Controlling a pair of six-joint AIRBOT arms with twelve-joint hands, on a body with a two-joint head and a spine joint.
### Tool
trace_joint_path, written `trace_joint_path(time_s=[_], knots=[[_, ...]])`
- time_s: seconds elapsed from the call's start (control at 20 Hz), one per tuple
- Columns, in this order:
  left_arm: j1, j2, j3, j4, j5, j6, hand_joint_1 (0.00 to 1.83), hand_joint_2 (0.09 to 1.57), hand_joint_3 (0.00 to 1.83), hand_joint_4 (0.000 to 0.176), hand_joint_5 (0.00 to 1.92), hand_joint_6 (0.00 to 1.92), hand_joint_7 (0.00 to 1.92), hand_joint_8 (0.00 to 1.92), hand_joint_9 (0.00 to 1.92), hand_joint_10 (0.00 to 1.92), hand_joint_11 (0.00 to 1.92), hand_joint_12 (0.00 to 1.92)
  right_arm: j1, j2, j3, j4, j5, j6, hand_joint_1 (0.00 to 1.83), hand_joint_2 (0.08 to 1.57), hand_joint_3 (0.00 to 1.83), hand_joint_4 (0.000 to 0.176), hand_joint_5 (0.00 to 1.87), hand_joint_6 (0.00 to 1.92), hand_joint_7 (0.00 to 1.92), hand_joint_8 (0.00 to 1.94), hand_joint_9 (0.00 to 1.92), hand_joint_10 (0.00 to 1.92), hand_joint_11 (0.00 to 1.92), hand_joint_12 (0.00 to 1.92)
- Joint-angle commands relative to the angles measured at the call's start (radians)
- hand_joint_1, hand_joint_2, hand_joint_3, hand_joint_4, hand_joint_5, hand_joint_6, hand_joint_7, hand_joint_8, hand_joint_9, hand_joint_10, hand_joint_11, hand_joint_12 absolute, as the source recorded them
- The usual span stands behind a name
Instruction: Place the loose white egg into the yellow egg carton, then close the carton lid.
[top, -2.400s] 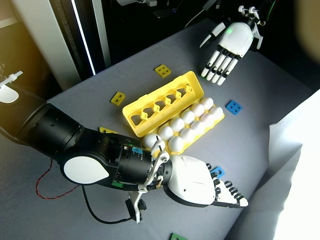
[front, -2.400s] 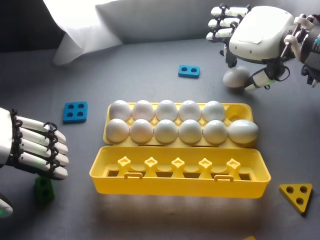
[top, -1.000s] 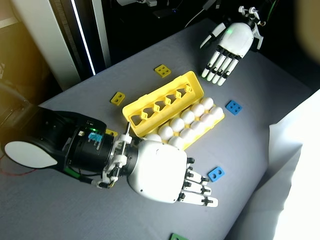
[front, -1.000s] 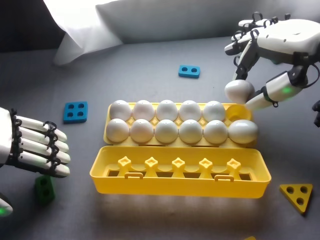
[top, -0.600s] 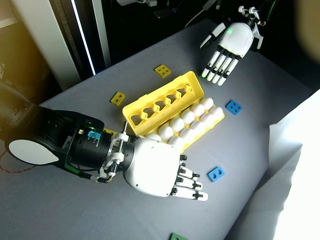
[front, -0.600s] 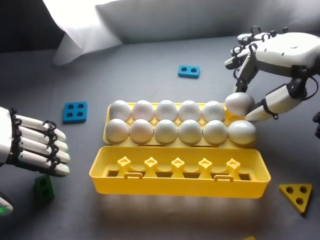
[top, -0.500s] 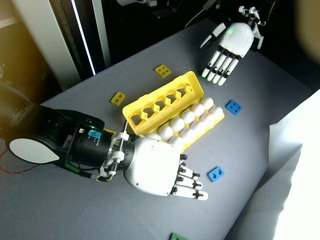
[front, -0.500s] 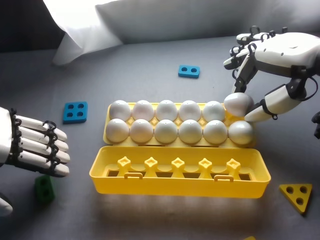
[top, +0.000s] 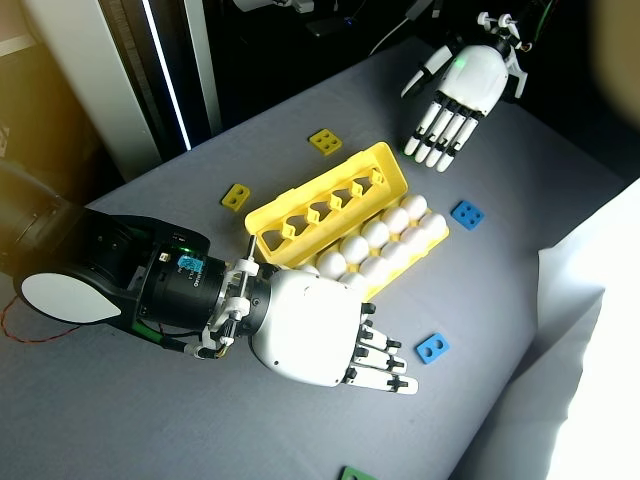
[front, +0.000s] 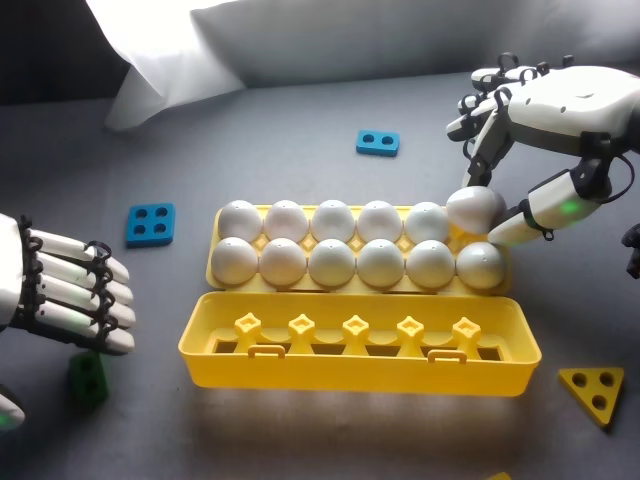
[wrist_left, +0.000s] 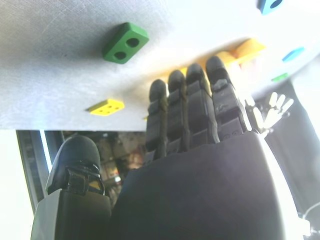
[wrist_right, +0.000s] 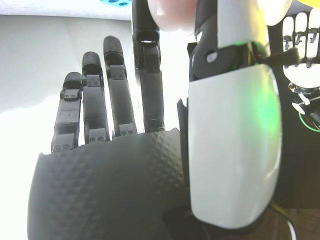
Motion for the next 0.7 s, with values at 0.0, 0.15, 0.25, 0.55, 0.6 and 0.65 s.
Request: trace_joint_path(time_s=[0.0, 0.15, 0.25, 0.55, 0.6, 0.65], knots=[[-0.008, 0.011, 0.010, -0.061, -0.051, -0.001, 0.00, 1.30, 0.00, 0.000, 0.23, 0.00, 0.19, 0.00, 0.14, 0.00, 0.00, 0.27, 0.008, 0.012, 0.001, 0.016, 0.102, 0.000, 1.15, 1.04, 0.00, 0.000, 1.17, 0.66, 0.46, 0.00, 0.25, 0.00, 0.00, 0.00], [-0.008, 0.011, 0.010, -0.061, -0.051, -0.001, 0.00, 1.28, 0.00, 0.000, 0.14, 0.00, 0.11, 0.00, 0.07, 0.00, 0.00, 0.09, 0.008, 0.012, 0.001, 0.016, 0.102, -0.004, 1.15, 1.04, 0.00, 0.000, 1.17, 0.66, 0.45, 0.00, 0.25, 0.00, 0.00, 0.01], [-0.008, 0.011, 0.010, -0.061, -0.050, -0.001, 0.00, 1.29, 0.00, 0.000, 0.16, 0.01, 0.14, 0.01, 0.10, 0.01, 0.02, 0.09, 0.008, 0.012, 0.001, 0.016, 0.103, -0.006, 1.14, 1.04, 0.00, 0.000, 1.16, 0.68, 0.46, 0.00, 0.25, 0.00, 0.01, 0.00], [-0.008, 0.010, 0.011, -0.061, -0.050, -0.001, 0.00, 1.30, 0.00, 0.000, 0.26, 0.00, 0.25, 0.00, 0.22, 0.00, 0.00, 0.40, 0.008, 0.012, 0.001, 0.016, 0.103, -0.014, 1.08, 1.02, 0.00, 0.174, 1.18, 0.63, 0.40, 0.00, 0.26, 0.00, 0.00, 0.00], [-0.008, 0.010, 0.011, -0.061, -0.050, -0.001, 0.00, 1.29, 0.00, 0.000, 0.28, 0.01, 0.26, 0.01, 0.23, 0.01, 0.00, 0.41, 0.008, 0.012, 0.001, 0.016, 0.103, -0.015, 1.08, 1.02, 0.00, 0.176, 1.16, 0.66, 0.37, 0.00, 0.25, 0.00, 0.00, 0.00], [-0.008, 0.010, 0.011, -0.061, -0.050, -0.001, 0.00, 1.29, 0.00, 0.000, 0.27, 0.01, 0.26, 0.00, 0.22, 0.00, 0.00, 0.37, 0.008, 0.012, 0.001, 0.016, 0.103, -0.015, 1.07, 1.02, 0.00, 0.176, 1.16, 0.67, 0.38, 0.01, 0.25, 0.00, 0.00, 0.00]])
